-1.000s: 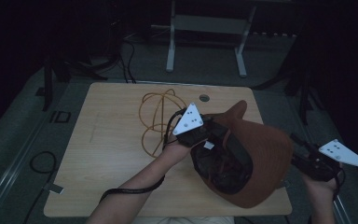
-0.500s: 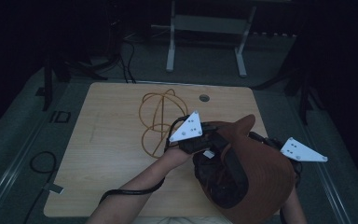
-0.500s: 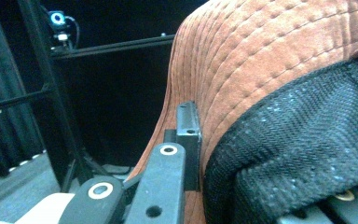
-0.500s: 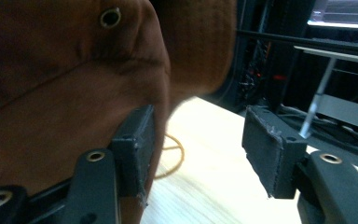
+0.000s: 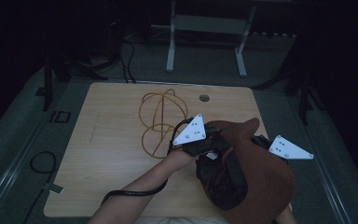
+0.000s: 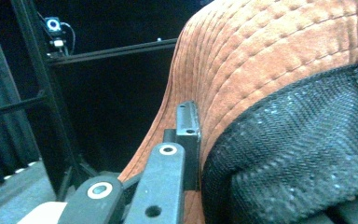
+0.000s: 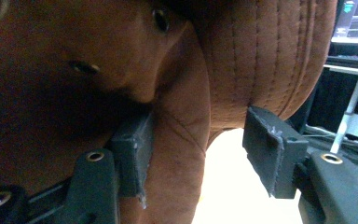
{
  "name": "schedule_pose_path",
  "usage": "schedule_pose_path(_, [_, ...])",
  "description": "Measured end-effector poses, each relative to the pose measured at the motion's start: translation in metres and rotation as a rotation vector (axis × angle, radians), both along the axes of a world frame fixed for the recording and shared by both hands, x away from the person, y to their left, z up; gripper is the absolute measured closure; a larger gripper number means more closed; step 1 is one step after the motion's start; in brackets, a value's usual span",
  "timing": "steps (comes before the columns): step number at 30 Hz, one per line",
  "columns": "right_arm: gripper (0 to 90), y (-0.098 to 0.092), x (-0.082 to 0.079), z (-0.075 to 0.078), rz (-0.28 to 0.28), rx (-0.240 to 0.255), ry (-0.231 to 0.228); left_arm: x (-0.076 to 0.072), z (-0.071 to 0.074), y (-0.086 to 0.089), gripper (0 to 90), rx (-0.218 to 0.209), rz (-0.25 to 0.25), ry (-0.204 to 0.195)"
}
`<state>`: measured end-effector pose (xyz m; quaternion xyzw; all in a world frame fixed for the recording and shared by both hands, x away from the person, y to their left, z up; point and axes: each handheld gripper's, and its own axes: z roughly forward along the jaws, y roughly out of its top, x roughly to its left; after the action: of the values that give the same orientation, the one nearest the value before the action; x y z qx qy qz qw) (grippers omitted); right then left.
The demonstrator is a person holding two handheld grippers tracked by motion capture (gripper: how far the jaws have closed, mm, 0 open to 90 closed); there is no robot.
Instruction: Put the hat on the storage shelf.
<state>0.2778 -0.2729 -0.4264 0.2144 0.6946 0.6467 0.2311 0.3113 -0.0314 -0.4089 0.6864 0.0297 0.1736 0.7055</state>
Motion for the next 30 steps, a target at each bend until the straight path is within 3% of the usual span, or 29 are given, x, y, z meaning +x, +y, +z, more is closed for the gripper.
schedule_pose_path(3, [47.2, 0.001, 0.001, 0.000, -0.005, 0.005, 0.007, 0.001, -0.001, -0.003, 86.3, -0.001, 0.008, -0.003])
schedule_pose_path(4, [57.7, 0.002, 0.002, 0.000, 0.013, 0.005, 0.012, 0.001, -0.001, -0.003, 86.0, -0.004, 0.006, 0.004])
schedule_pose_path(10, [84.1, 0.003, 0.002, 0.000, 0.058, 0.000, 0.043, 0.005, -0.001, -0.002, 82.9, 0.006, 0.002, 0.035])
schedule_pose_path(15, [87.0, 0.004, -0.001, 0.002, 0.051, -0.016, 0.030, 0.007, 0.003, 0.001, 77.0, 0.009, 0.008, 0.050])
schedule_pose_path(17, [87.3, 0.004, -0.003, 0.004, 0.046, -0.030, 0.020, 0.008, 0.005, 0.003, 57.1, 0.022, 0.042, 0.051])
schedule_pose_path(22, [87.5, 0.003, -0.004, 0.007, 0.035, -0.036, 0.017, 0.008, 0.008, 0.010, 40.3, 0.019, 0.084, 0.058])
schedule_pose_path(25, [87.5, -0.001, -0.003, 0.010, 0.025, -0.021, 0.020, 0.009, 0.011, 0.017, 28.3, 0.036, 0.155, 0.062])
schedule_pose_path(30, [87.5, -0.005, -0.003, 0.014, -0.007, -0.030, 0.012, 0.002, 0.011, 0.027, 27.5, 0.076, 0.178, 0.066])
